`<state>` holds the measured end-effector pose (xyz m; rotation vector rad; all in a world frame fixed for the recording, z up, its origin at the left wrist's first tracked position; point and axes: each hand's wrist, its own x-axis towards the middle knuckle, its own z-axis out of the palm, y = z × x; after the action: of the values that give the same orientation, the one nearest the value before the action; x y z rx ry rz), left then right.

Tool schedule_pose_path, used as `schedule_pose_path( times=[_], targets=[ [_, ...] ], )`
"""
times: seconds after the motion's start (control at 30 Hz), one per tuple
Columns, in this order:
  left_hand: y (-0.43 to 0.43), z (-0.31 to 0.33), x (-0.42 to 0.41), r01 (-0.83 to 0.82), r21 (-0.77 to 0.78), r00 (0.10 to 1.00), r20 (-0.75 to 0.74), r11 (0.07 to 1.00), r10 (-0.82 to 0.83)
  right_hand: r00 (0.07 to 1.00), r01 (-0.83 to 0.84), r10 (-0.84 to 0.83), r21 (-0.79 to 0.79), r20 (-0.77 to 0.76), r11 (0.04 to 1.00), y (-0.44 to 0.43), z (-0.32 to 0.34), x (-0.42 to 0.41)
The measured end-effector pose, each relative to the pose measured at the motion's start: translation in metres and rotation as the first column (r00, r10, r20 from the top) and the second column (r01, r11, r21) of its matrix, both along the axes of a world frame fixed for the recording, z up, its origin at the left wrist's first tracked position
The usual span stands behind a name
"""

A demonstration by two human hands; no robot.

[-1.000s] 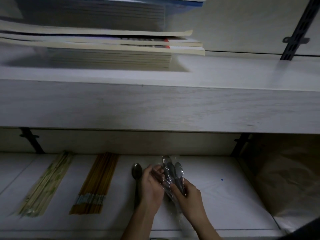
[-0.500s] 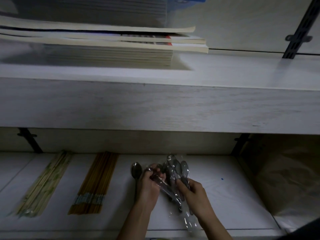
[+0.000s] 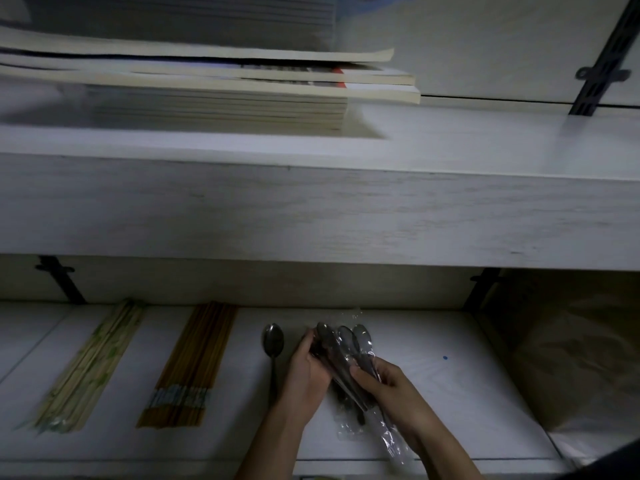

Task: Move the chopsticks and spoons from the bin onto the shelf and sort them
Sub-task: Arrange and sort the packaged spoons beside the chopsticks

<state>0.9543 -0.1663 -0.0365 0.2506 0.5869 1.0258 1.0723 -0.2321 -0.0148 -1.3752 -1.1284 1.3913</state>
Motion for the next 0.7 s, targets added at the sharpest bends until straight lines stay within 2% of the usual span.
schedule_pose_path(
  times=[0.3, 0.43, 0.57, 0.7],
  targets=[
    [-0.001, -0.001, -0.002, 0.014, -0.002, 1.000, 0.012, 1.000, -0.014, 0.992, -0.044, 0.042, 0.020, 0.116, 0.999, 0.004, 0.000, 0.001],
    [-0.002, -0.004, 0.003, 0.006, 0.071, 0.995, -0.098, 0.997, 0.001, 0.991, -0.055, 0.055, -0.004, 0.123, 0.998, 0.003, 0.000, -0.002],
    [0.001, -0.009, 0.002, -0.104, 0.058, 0.973, -0.199, 0.993, 0.113, 0.979, -0.015, 0.017, -0.014, 0.201, 1.000, 0.004, 0.000, -0.004],
    [0.006, -0.017, -0.007, -0.244, 0.029, 0.952, -0.182, 0.969, 0.245, 0.966, 0.003, -0.004, 0.004, 0.258, 1.000, 0.002, 0.000, 0.002]
  ],
)
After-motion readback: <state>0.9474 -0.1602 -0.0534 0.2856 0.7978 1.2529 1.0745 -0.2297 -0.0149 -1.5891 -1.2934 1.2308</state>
